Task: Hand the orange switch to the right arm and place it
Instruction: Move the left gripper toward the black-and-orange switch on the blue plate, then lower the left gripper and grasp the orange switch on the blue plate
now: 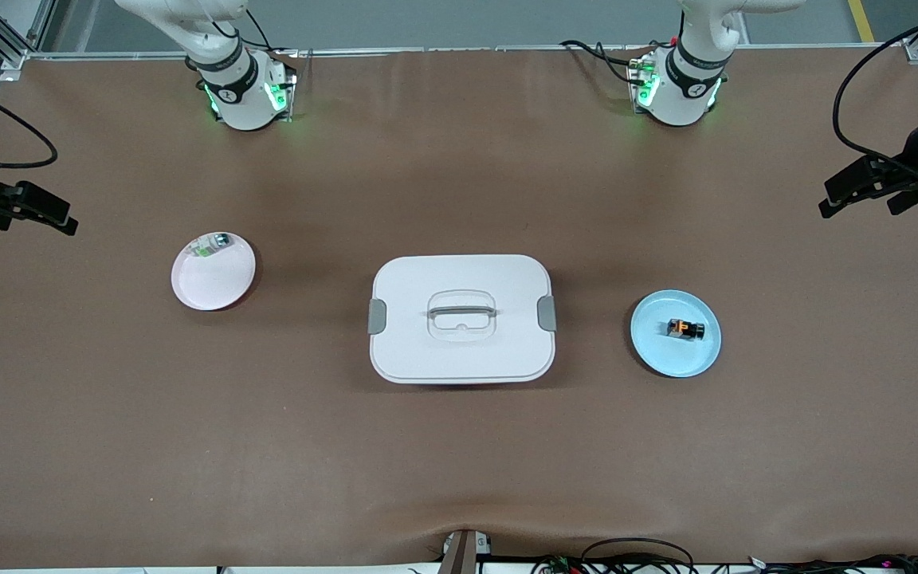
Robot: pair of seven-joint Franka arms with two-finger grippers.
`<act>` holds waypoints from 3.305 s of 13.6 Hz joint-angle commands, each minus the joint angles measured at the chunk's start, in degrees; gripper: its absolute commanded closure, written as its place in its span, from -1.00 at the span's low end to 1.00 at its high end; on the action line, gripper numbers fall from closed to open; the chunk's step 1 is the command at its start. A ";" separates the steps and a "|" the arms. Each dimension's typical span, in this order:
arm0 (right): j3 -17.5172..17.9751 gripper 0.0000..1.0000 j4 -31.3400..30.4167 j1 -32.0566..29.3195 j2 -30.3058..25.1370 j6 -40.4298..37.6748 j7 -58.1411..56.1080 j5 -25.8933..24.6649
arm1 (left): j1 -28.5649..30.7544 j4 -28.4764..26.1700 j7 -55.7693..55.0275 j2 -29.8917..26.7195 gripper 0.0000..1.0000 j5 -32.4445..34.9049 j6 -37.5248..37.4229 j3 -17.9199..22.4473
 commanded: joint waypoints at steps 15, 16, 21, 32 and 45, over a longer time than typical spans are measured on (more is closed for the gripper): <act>0.36 -1.00 -1.21 -0.56 -1.21 0.68 -0.33 0.26 | -1.09 -1.12 -0.68 6.65 -1.00 2.29 -0.93 -1.64; 0.36 -1.00 -1.21 -0.56 -1.21 0.68 -0.42 0.26 | -1.18 -1.12 -0.68 8.05 -1.00 3.52 -0.67 -2.52; 0.36 -1.00 -2.00 -0.65 -1.56 0.76 -0.42 0.34 | -1.26 -2.95 -0.59 12.28 -1.00 5.63 3.62 -3.75; 0.36 -1.00 -3.76 -1.17 -2.00 2.08 -0.42 0.34 | -1.00 -22.81 0.37 12.99 -1.00 11.09 32.79 -6.13; 0.27 -1.00 -3.05 -1.26 -1.65 1.91 -0.51 0.34 | -1.00 -23.27 0.10 24.67 -1.00 14.34 45.83 -7.45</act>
